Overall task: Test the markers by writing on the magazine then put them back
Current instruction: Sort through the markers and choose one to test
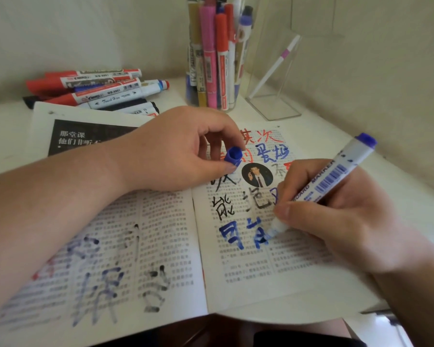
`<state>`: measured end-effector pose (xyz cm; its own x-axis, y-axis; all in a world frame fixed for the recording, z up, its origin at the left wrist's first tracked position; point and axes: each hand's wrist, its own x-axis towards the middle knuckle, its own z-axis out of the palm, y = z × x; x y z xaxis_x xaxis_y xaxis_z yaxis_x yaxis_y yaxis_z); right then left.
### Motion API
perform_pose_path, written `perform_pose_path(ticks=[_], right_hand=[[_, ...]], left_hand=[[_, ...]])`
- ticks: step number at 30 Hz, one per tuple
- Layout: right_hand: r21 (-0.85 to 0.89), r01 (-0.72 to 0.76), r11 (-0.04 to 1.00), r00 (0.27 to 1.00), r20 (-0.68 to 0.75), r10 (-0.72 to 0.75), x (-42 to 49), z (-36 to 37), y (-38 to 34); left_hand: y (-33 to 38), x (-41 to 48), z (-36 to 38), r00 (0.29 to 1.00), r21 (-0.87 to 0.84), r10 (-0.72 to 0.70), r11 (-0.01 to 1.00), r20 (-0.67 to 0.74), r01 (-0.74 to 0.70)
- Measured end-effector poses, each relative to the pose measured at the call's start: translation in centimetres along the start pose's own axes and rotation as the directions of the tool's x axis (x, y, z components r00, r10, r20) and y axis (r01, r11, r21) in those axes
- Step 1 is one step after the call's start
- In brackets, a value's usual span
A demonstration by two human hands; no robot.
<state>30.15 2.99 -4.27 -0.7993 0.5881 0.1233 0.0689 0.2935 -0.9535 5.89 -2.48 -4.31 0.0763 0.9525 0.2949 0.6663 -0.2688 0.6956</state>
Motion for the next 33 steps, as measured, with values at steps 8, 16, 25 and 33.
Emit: perform_pose_path(ticks=[8, 16, 25, 33], right_hand=[[-0.096, -0.010, 0.995, 0.966, -0.257, -0.015, 0.4, 0.4, 0.1], [-0.053, -0.003, 0.999, 0.979, -0.205, -0.008, 0.3, 0.2, 0.2], [-0.006, 0.026, 1.000, 0.988, -0.155, -0.026, 0.3, -0.2, 0.5], [-0.127, 0.086, 0.988, 0.975, -0.195, -0.110, 3.2, -2.1, -1.8]], left_hand=[[-0.1, 0.0, 0.0, 1.000, 0.005, -0.002, 1.000, -0.002, 0.002], [-0.1, 0.1, 0.0, 1.000, 0.013, 0.002, 1.000, 0.003, -0.002], [0.2, 0.0, 0.0, 1.000, 0.016, -0.025, 1.000, -0.001, 0.025], [0.3, 0.2, 0.0, 0.993, 0.078, -0.116, 0.990, -0.034, 0.119]])
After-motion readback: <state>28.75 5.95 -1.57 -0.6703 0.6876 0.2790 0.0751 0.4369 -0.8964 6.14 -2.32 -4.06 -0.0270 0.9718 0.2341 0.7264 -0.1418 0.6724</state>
